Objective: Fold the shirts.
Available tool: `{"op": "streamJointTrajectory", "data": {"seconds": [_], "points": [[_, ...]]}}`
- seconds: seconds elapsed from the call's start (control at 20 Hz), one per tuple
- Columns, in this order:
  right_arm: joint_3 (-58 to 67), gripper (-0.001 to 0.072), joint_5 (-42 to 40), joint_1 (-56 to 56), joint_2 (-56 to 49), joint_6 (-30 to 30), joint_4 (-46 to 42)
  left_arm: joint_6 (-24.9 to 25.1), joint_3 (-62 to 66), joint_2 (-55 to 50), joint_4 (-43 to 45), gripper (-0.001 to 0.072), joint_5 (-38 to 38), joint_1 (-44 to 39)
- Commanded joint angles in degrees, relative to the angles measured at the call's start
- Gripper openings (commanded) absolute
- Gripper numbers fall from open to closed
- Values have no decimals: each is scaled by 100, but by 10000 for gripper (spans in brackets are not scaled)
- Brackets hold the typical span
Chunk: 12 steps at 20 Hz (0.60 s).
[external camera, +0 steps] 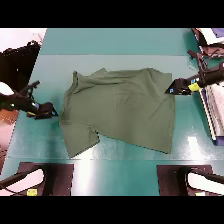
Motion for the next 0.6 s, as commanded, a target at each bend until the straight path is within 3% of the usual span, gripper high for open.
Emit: {"op": "streamJointTrajectory", "data": {"seconds": [0.0,0.3,0.4,0.45,0.55], "points": [[-796,449,-302,-13,732,-31,72,125,-820,46,-256,460,599,31],[-1534,449,-476,-31,1663,144,61,127,-1025,46,-697,457,1054,31],[-1821,449,-450,-216,1912,302,20,125,-1025,46,-730,150,1047,31],[-2011,449,-396,-400,2039,339,20,127,-1025,46,-730,61,1040,31],[-2470,449,-157,-905,2286,339,-35,127,-992,46,-728,32,1027,31]]}}
